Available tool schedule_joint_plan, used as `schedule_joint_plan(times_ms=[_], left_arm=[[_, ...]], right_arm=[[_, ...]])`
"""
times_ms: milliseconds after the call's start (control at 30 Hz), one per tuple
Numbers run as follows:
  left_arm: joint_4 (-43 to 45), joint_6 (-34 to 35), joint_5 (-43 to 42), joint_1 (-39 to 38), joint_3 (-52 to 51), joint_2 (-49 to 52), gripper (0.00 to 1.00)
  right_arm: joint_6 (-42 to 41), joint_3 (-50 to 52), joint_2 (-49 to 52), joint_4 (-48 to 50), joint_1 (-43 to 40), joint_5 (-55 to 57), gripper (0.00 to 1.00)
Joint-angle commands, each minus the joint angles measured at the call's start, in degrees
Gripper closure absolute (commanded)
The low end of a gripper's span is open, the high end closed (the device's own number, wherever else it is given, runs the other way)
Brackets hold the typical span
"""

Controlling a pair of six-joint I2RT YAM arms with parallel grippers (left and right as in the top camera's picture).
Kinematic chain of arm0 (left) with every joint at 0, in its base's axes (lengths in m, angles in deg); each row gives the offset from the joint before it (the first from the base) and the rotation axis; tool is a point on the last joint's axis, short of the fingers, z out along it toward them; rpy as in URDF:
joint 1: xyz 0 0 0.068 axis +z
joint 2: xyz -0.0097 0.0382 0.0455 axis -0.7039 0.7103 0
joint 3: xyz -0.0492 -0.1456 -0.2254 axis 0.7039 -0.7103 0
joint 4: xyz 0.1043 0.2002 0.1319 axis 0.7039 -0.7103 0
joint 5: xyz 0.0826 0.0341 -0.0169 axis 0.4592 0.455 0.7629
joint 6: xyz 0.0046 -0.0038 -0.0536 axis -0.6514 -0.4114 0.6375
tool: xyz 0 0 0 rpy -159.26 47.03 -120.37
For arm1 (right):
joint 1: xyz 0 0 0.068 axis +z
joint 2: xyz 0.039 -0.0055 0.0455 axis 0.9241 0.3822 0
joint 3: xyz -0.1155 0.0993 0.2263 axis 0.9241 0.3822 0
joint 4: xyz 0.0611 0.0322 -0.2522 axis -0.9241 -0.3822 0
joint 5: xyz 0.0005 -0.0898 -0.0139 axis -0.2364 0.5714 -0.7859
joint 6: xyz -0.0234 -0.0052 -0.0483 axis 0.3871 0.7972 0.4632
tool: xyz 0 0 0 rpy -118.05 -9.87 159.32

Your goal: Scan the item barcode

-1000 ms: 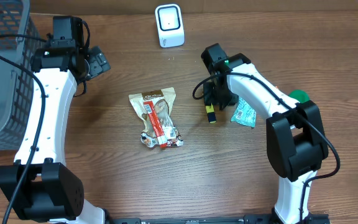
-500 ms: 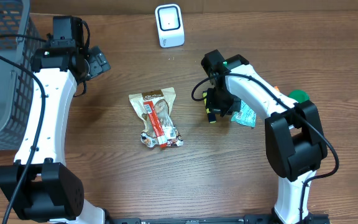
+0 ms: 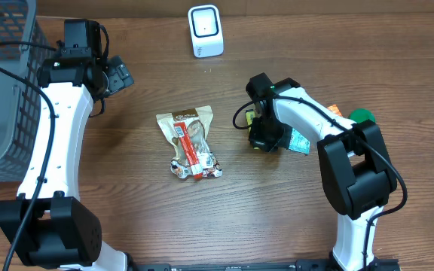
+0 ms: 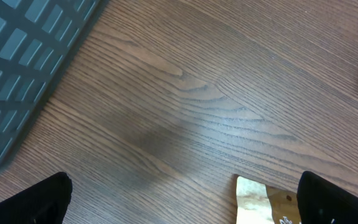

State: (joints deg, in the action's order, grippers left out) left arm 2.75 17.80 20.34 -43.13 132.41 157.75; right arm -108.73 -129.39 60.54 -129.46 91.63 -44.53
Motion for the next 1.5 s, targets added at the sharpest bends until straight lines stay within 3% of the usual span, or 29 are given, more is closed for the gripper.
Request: schedule_joint_plan(times_ms=[0,133,567,733,1100,1467], left_arm=[[0.04,-1.22,0.13,0.24,0.35,-0.5,0.0],[0.04,-1.22,0.13,0.24,0.35,-0.5,0.0],[0.04,-1.22,0.13,0.24,0.35,-0.5,0.0],[0.04,-1.25,0.13,0.24,0.35,-0.5,0.0],[0.04,-1.25,0.13,0.24,0.35,-0.5,0.0],[0.04,-1.25,0.13,0.24,0.35,-0.5,0.0]], right_arm=[[-0.81,0.31,0.15,2.54,0.33,-14.45,0.92],[2.08,0.31,0.15,7.15,1.05,-20.17,0.92],[7.74,0.07,0.15,22.62,1.75,-19.54,0.81],[12.81,-3.32,0.15,23.32,-0.22,-19.32,0.75],[12.68,-4.37,0.15,23.71,-9.77,-11.1,0.75],[12.68,-0.87,0.17,23.56,-9.77,-10.91,0.75]])
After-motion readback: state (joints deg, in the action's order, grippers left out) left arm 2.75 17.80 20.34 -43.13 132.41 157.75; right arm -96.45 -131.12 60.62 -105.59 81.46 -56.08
